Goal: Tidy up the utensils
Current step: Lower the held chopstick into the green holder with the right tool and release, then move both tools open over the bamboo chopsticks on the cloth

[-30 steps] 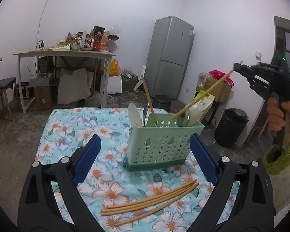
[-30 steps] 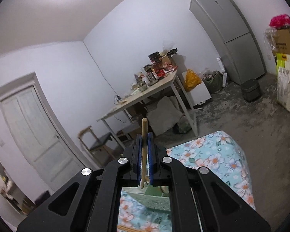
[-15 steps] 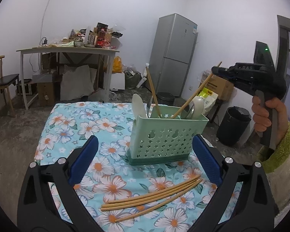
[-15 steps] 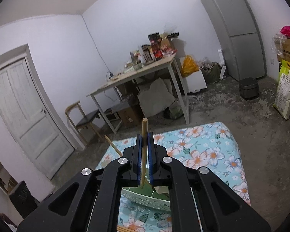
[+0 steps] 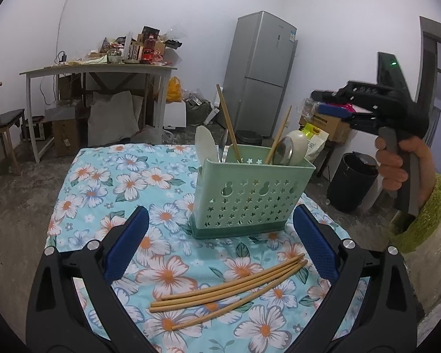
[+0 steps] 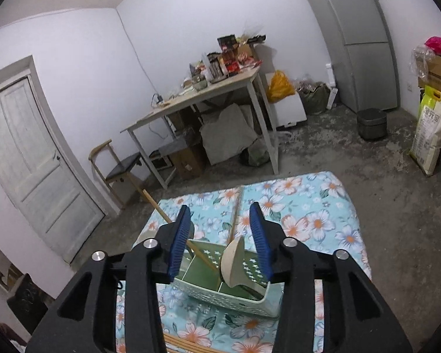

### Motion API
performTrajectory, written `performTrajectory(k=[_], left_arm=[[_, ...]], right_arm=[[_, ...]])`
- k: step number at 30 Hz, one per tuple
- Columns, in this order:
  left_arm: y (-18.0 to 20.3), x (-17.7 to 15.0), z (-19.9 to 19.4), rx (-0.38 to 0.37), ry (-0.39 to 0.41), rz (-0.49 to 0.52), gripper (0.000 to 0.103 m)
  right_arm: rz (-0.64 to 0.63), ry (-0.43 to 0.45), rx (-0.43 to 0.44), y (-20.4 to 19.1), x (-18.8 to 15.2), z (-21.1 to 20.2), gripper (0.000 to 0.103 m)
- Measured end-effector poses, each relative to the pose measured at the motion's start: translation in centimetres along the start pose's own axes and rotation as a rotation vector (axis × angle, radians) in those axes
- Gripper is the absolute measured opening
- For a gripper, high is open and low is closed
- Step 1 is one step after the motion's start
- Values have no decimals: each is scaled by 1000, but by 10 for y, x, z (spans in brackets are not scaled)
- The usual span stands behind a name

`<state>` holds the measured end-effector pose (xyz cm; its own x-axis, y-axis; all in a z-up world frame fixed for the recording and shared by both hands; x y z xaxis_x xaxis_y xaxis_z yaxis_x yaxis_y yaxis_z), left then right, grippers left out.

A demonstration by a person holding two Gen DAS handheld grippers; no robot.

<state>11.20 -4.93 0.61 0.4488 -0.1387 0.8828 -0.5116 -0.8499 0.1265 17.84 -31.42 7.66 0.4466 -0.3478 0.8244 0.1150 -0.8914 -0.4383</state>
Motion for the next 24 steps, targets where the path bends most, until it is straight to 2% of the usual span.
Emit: performTrajectory(k=[5,10,13,20,24], left_arm=[[3,-3,1,-6,-8,16,95],[6,-9,7,-19,-37,31,95],[7,-16,14,-4,-75,51,95],[2,-39,26,60,-162,95,95],[-8,-55,31,120,-215,95,95]], right_arm=[[16,55,-6,-1,-11,-32,54],[80,18,-46,9,-56,-49,58],[129,-29,-64,17,-88,-51,59],[273,-212,-61,29,-183,-36,59],[312,-287,-51,25,-219,-26,59]])
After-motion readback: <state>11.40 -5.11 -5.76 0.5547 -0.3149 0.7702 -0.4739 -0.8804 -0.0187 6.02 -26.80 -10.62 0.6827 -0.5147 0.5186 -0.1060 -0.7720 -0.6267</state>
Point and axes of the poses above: each gripper's, at about its wrist camera, not at the fingertips, and z roughly the way its jaws point, y to its right, x to its top, the point moved 5 cm from there along z, roughly the way its jaws point, and after that the axes turned 11 degrees about x, right-handed, at the moved point
